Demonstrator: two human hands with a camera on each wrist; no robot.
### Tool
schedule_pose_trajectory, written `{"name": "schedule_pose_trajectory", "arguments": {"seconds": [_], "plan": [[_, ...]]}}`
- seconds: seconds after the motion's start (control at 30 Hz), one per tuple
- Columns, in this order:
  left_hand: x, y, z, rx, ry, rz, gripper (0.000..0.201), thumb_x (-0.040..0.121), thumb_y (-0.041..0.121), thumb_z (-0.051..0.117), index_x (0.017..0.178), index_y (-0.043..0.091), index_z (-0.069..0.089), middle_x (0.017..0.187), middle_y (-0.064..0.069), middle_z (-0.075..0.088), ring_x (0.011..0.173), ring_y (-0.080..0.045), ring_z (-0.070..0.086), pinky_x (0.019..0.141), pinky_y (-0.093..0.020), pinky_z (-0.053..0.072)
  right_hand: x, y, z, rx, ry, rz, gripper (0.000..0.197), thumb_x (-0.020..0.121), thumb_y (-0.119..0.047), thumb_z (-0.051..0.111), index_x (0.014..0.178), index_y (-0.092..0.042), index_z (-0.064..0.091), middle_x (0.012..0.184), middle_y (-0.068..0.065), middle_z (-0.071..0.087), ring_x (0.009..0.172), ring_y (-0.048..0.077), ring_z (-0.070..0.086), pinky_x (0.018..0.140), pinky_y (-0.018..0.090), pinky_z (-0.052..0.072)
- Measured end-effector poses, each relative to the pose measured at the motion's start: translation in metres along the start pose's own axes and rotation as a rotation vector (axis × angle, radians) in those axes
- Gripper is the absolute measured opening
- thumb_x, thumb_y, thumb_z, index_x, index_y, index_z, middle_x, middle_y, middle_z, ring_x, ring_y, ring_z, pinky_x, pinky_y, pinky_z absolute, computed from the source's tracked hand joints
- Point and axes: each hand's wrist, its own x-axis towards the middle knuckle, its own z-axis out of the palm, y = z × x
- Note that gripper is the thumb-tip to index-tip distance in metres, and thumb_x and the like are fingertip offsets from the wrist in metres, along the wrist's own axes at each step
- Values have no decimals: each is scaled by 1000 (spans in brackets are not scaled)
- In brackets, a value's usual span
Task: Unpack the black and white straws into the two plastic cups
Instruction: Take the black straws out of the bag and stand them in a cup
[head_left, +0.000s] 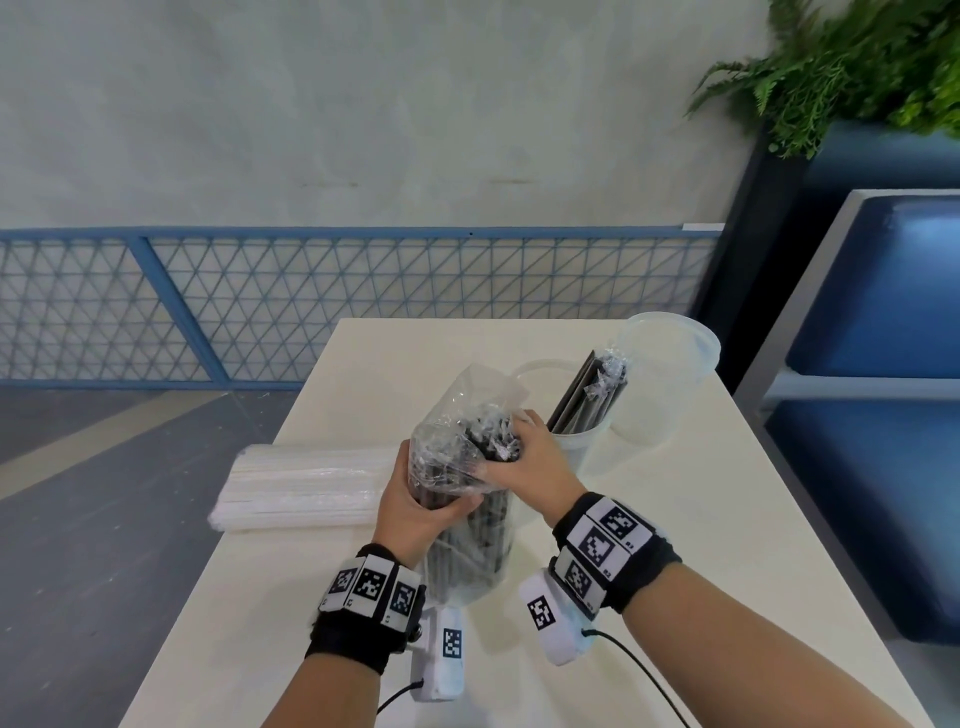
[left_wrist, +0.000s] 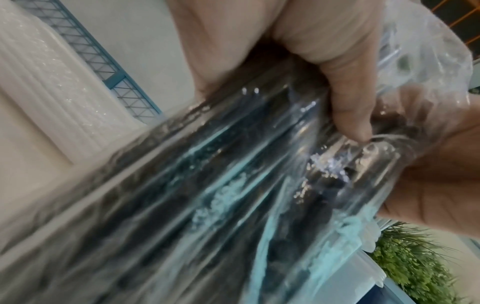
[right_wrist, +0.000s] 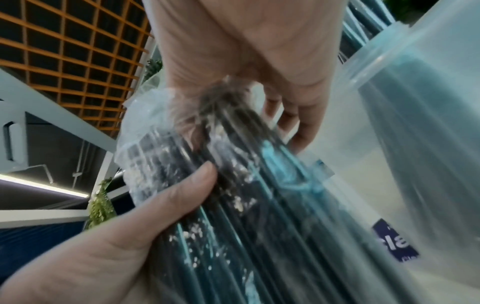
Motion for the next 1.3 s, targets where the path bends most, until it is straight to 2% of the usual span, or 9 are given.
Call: {"name": "schedule_pose_trajectory", "arguments": {"seconds": [0.13,0.33,0.47,0.57,0.7,0.8,0.97,1.1,1.3], "plan": [[6,5,1,49,48,9,68,62,-6,79,122,8,48,106,-2,66,90,0,66,72,-14,53,3,-9,-1,194,144,-43,35,64,-18,82,92,-23,62,112,2,47,108,22,55,98,43,47],[12,1,-2,100,70,-31,68,62,1,82,120,12,51,105,-1,68,93,-6,67,75,-18,54,8,-26,-17,301,227,-168,32,59,-32,82,85,-29,64,113,-23,39,122,17,43,107,41,40],[11,-8,-3,94,97,-89,65,61,4,83,117,14,53,104,-7,69,98,-22,67,85,-37,54,7,-38,-28,429,293,-187,26,62,-31,81,79,-33,62,115,-12,48,115,19,51,98,36,45],[10,-9,-3,85,118,-85,63,62,3,82,116,16,54,104,-3,69,99,-18,66,83,-34,53,1,-42,-34,503,198,-190,27,74,-14,77,94,-24,63,105,3,67,98,13,63,87,28,50],[8,-6,0,103,109,-44,61,63,2,82,111,27,52,104,5,66,96,-5,64,78,-20,51,-6,-36,-31,385,127,-195,47,68,-18,81,107,-26,57,99,-12,67,91,-4,63,85,14,50],[7,-3,-1,135,52,-18,64,60,9,85,109,32,51,105,4,67,94,-2,65,79,-21,52,-4,-26,-28,386,-11,-112,61,65,-12,82,120,-13,55,111,-2,68,102,5,64,93,23,51],[7,1,-3,195,-73,-47,69,51,26,86,111,30,53,106,4,68,99,-6,65,82,-24,52,-2,-23,-36,480,-289,-107,34,73,6,71,102,-9,63,101,2,67,98,11,64,88,24,51],[7,-2,-2,219,-72,-57,66,55,19,85,113,23,54,104,-1,69,97,-9,66,82,-25,53,-1,-27,-33,534,-138,-62,24,74,5,70,84,-15,64,82,-1,67,78,7,65,74,19,52],[8,-3,-8,222,-44,-81,67,58,6,86,116,14,53,105,-3,69,97,-12,67,80,-23,53,13,-36,-45,800,212,10,17,76,-1,70,84,-14,63,80,2,63,88,24,61,80,35,52]]}}
